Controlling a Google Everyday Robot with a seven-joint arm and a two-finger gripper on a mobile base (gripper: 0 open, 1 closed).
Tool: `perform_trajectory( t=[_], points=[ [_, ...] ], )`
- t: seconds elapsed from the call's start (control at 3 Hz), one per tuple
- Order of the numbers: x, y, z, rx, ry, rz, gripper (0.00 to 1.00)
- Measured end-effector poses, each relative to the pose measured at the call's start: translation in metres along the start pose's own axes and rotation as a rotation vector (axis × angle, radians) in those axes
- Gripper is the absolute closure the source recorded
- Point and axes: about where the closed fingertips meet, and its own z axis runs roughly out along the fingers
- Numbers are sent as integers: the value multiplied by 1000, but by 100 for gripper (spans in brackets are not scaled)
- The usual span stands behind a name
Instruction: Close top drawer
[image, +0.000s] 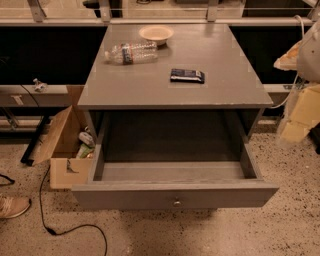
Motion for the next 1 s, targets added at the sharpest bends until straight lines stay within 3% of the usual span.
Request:
perform_trajectory(
  t=[0.33, 1.0],
  points=[
    [0, 0, 0, 0, 0, 0, 0],
    [17, 26, 70, -117, -124, 51, 0]
  ],
)
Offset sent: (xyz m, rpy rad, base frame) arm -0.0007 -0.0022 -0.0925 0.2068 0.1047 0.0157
